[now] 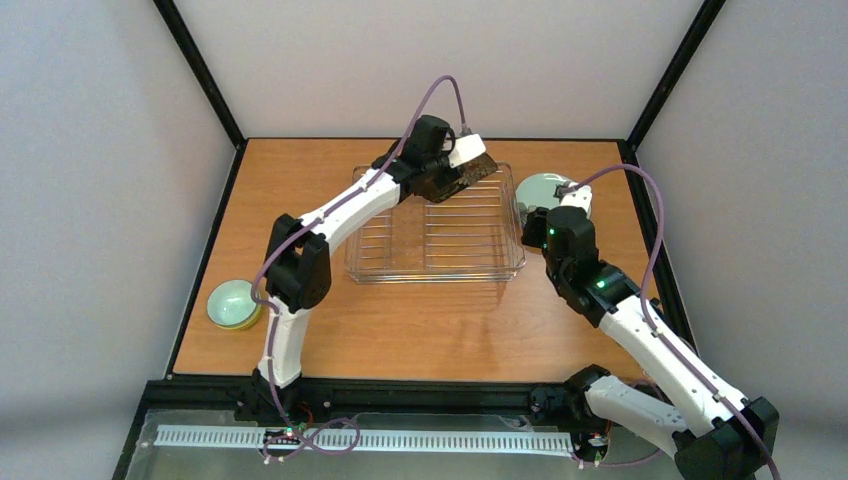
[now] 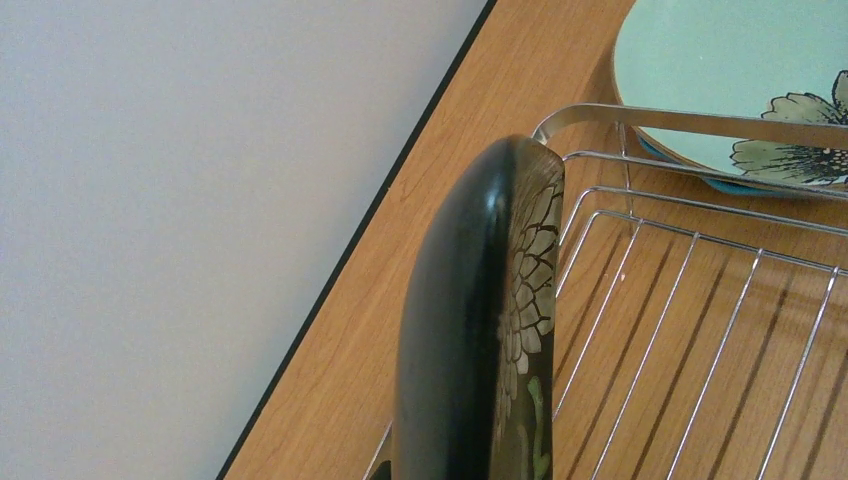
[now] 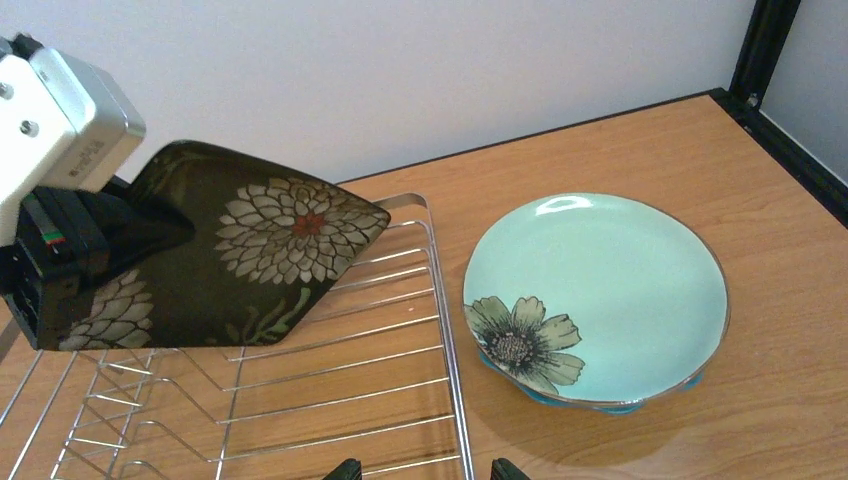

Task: Load the mixed dishes into the dish rack
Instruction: Insert the plate into the dish rack.

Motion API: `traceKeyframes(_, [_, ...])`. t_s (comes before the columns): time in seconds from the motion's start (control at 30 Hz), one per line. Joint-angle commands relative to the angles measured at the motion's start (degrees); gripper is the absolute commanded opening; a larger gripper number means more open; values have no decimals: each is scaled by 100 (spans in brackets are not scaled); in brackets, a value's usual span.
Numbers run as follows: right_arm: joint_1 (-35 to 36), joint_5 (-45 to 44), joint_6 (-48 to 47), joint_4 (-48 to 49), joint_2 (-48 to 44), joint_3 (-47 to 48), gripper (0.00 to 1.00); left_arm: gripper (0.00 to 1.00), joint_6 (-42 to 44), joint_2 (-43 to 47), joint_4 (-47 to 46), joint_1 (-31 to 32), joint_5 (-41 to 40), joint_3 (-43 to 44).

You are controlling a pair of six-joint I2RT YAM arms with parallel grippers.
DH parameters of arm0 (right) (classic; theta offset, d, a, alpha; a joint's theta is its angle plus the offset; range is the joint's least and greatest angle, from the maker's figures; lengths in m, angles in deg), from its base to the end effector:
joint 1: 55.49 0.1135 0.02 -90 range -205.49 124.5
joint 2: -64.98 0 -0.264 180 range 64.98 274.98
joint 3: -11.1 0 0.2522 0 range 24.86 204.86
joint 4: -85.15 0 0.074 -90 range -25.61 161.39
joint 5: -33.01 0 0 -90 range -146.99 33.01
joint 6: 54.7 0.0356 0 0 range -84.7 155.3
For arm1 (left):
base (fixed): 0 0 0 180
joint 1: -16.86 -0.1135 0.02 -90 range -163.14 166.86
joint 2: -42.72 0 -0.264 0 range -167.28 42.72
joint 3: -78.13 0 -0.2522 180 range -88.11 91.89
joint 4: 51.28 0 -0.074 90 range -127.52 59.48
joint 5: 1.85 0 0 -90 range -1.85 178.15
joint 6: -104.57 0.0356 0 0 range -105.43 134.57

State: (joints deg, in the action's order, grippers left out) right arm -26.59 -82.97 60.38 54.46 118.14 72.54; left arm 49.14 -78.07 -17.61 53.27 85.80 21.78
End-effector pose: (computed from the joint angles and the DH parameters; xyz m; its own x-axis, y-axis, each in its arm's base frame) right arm 0.1908 0.0875 0.3207 -0.3362 0.2497 -0.9081 0.0691 0.9682 0.2406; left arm 0.4042 -0.2963 0.2968 -0.0190 0.7185 -0.6953 0.6989 0.5068 0.5046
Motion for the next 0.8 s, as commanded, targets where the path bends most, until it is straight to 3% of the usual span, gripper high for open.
traceKeyframes(0.0, [-40, -138, 141, 47, -69, -130, 75, 0, 238, 531, -997, 77, 25, 136])
traceKeyframes(0.77, [-42, -582, 715, 673, -213, -1099, 75, 0, 664, 227, -464, 73, 499, -62])
